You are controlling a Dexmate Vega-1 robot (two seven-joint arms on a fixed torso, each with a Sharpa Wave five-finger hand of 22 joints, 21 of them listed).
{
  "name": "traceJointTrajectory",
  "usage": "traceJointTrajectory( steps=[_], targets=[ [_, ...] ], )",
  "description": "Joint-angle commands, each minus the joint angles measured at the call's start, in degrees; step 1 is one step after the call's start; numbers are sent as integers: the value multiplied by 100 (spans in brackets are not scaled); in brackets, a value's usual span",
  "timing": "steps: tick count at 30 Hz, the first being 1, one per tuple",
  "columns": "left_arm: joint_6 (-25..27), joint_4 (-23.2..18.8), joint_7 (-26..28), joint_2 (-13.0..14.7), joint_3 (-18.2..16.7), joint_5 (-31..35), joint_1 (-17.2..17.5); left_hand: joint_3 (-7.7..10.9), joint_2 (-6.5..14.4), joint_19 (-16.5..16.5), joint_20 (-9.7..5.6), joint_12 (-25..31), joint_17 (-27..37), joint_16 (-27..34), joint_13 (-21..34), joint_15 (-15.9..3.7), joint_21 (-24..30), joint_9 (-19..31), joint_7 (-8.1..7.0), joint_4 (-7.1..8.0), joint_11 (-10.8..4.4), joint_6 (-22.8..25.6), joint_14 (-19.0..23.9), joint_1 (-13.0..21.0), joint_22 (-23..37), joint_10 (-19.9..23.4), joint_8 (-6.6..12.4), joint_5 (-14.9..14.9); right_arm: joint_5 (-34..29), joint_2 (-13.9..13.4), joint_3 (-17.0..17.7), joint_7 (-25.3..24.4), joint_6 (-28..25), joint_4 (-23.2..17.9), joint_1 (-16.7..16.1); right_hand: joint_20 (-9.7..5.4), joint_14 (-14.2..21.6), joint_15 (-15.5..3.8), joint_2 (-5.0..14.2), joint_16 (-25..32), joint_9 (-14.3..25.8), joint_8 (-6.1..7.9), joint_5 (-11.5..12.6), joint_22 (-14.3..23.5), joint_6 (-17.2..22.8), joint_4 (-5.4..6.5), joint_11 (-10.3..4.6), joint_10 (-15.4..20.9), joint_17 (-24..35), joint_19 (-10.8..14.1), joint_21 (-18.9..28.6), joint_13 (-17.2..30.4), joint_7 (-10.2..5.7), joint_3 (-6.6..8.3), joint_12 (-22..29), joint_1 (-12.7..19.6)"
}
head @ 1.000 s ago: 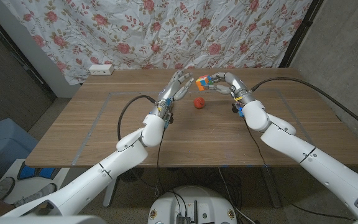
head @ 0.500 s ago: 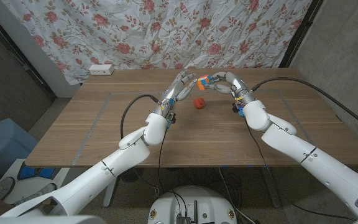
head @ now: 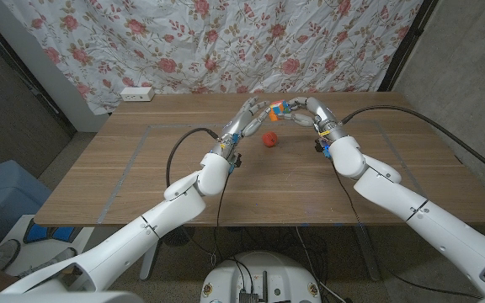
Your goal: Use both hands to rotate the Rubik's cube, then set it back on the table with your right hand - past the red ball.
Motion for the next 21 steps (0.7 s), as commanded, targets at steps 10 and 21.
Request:
traceJointTrajectory(
  steps=[10, 21],
  targets=[
    [-23, 11, -113, 12, 14, -112, -50, -54, 491, -46, -58, 55, 20, 40, 12, -175, 51, 19, 36, -8, 10, -4, -263, -42, 26, -61, 15, 55, -28, 81, -3, -116, -2, 80, 23, 0, 75, -770, 304, 45, 19, 19, 37, 23, 594, 17, -257, 332, 15, 71, 18, 36, -520, -37, 16, 199],
    [-40, 34, -135, 7, 33, -135, -67, -70, 506, -49, -59, 65, 16, 50, 11, -173, 61, 18, 52, -15, 11, -6, -254, -33, 24, -61, 16, 61, -35, 118, 25, -233, -15, 67, -23, -9, 107, -787, 319, 73, 20, 26, 38, 23, 658, 11, -259, 375, 23, 86, 21, 49, -518, -48, 15, 228]
  ],
)
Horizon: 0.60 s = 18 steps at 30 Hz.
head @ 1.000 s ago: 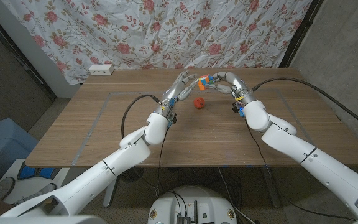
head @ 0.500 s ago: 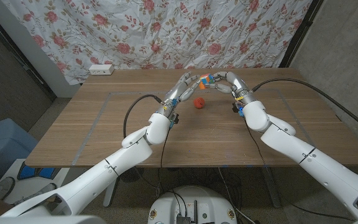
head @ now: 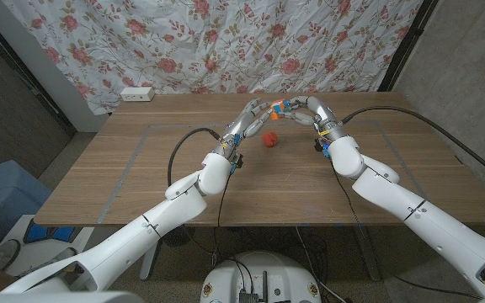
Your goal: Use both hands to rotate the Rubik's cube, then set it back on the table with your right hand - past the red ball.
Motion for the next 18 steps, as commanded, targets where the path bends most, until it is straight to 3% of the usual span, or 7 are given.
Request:
traceJointTrajectory(
  steps=[1, 18],
  targets=[
    [-23, 10, -44, 7, 0, -50, -29, -35, 508, -49, -60, 50, 16, 24, 11, -173, 20, 21, 34, -6, 7, 17, -254, -32, 25, -61, 18, 63, -24, 32, 18, -119, 6, 8, -40, 19, 45, -786, 275, 30, 18, 51, 39, 23, 633, 1, -290, 351, 8, 58, 21, 29, -548, -11, 35, 274],
    [-103, 37, -109, -4, 4, -153, -44, -58, 521, -47, -51, 65, 6, 35, 10, -171, 35, 20, 68, -23, 24, 81, -235, -16, 21, -54, 39, 73, -66, 128, 12, -297, 108, 52, -81, -5, 112, -802, 309, 68, 18, 55, 36, 24, 717, -5, -291, 425, 16, 116, 33, 45, -549, -15, 32, 327]
  ],
)
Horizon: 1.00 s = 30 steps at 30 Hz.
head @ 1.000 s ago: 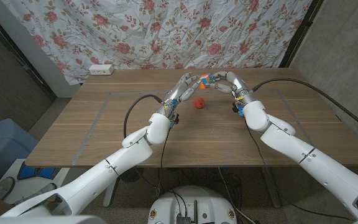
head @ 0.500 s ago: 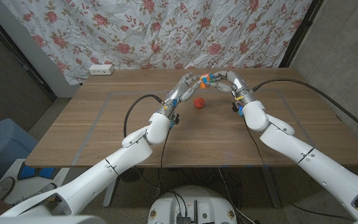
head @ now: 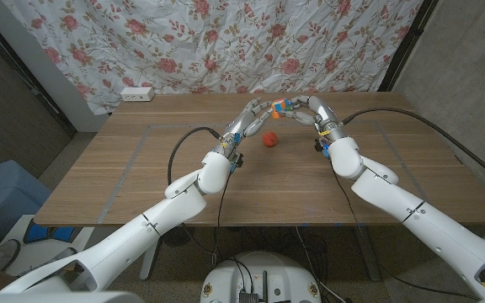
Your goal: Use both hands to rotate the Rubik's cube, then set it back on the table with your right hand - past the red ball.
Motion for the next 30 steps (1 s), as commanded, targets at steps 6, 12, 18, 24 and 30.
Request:
traceJointTrajectory(
  steps=[6, 12, 18, 24, 30],
  targets=[
    [-153, 68, -76, -28, 1, -184, -2, -33, 526, -26, -38, 49, -1, 45, 9, -157, 44, 24, 15, -5, 10, 124, -200, -3, 18, 19, 69, 29, -75, 106, -7, -194, 101, 33, -65, -17, 94, -765, 320, 63, 18, 21, 41, 24, 667, 5, -331, 397, 15, 44, 31, 16, -611, -6, 29, 337],
    [-208, 91, -114, -31, 14, -227, -6, -34, 532, -19, -31, 62, -6, 47, 8, -147, 49, 24, 24, -13, 18, 186, -184, 5, 17, 53, 82, 34, -108, 118, -11, -227, 112, 31, -79, -24, 103, -760, 320, 63, 19, 16, 39, 24, 672, 8, -330, 407, 13, 50, 31, 18, -611, -11, 24, 338],
    [-250, 109, -110, -33, 15, -240, 0, -32, 540, -3, -26, 67, -11, 52, 7, -145, 57, 24, 37, -20, 21, 205, -160, 13, 15, 69, 80, 38, -117, 129, -11, -237, 138, 35, -85, -26, 107, -766, 323, 63, 19, 12, 39, 25, 676, 7, -329, 413, 13, 60, 33, 21, -611, -12, 21, 344],
    [-281, 129, -129, -34, 18, -255, -9, -27, 549, 9, -22, 69, -15, 53, 7, -147, 62, 24, 62, -27, 22, 218, -144, 21, 14, 82, 76, 42, -140, 174, -12, -293, 110, 29, -99, -32, 117, -763, 324, 63, 19, 7, 39, 25, 681, 10, -329, 415, 12, 69, 34, 20, -610, -16, 12, 343],
    [-286, 136, -125, -35, 21, -238, -13, -21, 556, 17, -20, 71, -19, 52, 7, -145, 65, 25, 75, -33, 24, 225, -133, 28, 13, 92, 72, 45, -121, 193, -16, -285, 123, 36, -104, -46, 125, -772, 326, 68, 19, 1, 39, 25, 683, 6, -329, 421, 16, 80, 36, 25, -610, -18, 9, 357]
  ],
)
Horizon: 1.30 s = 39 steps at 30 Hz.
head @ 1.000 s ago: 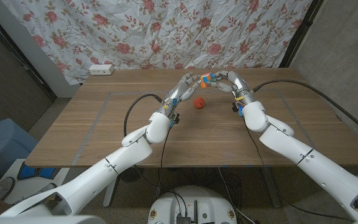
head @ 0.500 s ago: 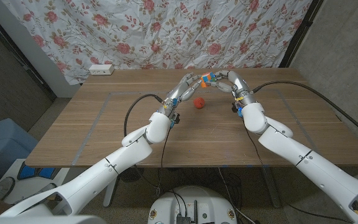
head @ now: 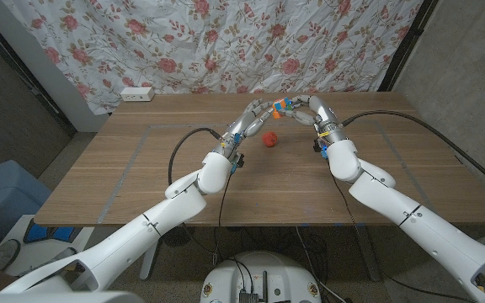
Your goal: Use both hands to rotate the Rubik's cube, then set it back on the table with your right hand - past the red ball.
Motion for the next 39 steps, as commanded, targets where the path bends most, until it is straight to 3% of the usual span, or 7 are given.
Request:
traceJointTrajectory(
  steps=[1, 18, 39],
  targets=[
    [-40, 20, -23, -8, 9, -9, -2, 4, 558, 18, -20, 46, -6, 51, 20, -147, 21, 30, 11, -10, -4, 30, -132, 29, 13, 22, 42, 46, -2, 52, -11, -32, 19, 8, -21, -9, 55, -801, 325, 31, 19, 30, 32, 25, 661, 14, -361, 391, 16, 40, 36, 25, -632, -11, 11, 355],
    [-16, -25, -2, 12, 6, 28, 39, 23, 573, 29, -18, 43, -14, 44, 19, -140, 24, 30, 38, -26, -2, 48, -120, 47, 10, 30, 34, 54, 15, 75, 1, -59, -39, -29, -60, 13, 42, -795, 268, 15, 20, -62, 30, 27, 506, 14, -353, 281, 16, 53, 30, 7, -632, -55, -80, 348],
    [-79, 53, -47, -47, 41, -13, -15, 47, 577, 46, -18, 42, -21, 40, 19, -137, 27, 31, 40, -43, -3, 71, -96, 63, 8, 46, 27, 60, 10, 237, -47, -203, 144, 207, 52, 16, 26, -814, 261, 12, 24, -88, 32, 27, 503, 12, -353, 252, 23, 60, 27, 37, -631, -72, -102, 377]
  ],
)
